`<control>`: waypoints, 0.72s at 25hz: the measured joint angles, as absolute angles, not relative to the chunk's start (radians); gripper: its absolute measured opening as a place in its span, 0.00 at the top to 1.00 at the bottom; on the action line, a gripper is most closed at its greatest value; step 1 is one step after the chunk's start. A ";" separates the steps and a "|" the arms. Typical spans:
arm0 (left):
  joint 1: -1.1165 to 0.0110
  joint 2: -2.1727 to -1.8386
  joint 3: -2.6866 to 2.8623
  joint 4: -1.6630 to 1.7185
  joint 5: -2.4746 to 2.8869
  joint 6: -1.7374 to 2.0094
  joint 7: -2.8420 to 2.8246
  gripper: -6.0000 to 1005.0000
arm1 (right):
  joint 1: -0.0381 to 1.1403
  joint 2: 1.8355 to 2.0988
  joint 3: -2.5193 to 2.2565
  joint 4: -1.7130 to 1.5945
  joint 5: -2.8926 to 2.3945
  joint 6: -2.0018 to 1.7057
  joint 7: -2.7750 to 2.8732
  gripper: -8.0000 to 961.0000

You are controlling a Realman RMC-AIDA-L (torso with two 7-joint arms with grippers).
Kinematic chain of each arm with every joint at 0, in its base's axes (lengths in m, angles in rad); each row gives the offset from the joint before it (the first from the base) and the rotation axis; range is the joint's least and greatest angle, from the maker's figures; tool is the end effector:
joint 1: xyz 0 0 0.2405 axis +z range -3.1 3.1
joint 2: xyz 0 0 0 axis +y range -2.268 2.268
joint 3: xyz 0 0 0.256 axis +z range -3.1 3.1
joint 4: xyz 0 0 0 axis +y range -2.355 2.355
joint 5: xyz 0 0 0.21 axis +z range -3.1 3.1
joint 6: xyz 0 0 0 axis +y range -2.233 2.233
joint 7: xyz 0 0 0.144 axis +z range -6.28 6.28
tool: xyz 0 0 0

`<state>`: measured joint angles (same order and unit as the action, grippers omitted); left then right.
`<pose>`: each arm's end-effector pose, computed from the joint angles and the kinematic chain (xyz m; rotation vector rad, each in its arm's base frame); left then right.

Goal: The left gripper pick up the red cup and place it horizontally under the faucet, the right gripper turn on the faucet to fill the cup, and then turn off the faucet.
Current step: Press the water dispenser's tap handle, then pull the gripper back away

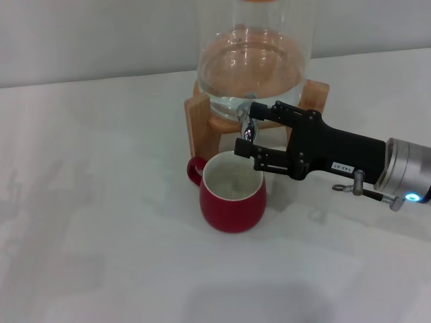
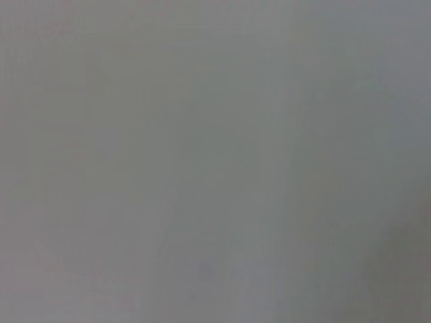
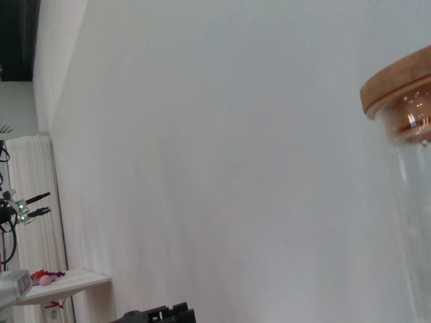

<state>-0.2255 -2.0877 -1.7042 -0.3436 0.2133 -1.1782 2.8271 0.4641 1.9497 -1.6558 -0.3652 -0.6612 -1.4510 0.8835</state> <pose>-0.3437 0.2980 0.0125 -1.6422 -0.4627 -0.7288 0.2415 0.3204 -0.0138 -2.4416 0.3558 1.1748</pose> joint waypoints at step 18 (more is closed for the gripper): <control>-0.225 -2.087 -1.707 -0.341 0.213 -1.177 2.827 0.55 | 0.436 1.950 -1.656 -0.367 -0.669 -1.540 0.892 0.14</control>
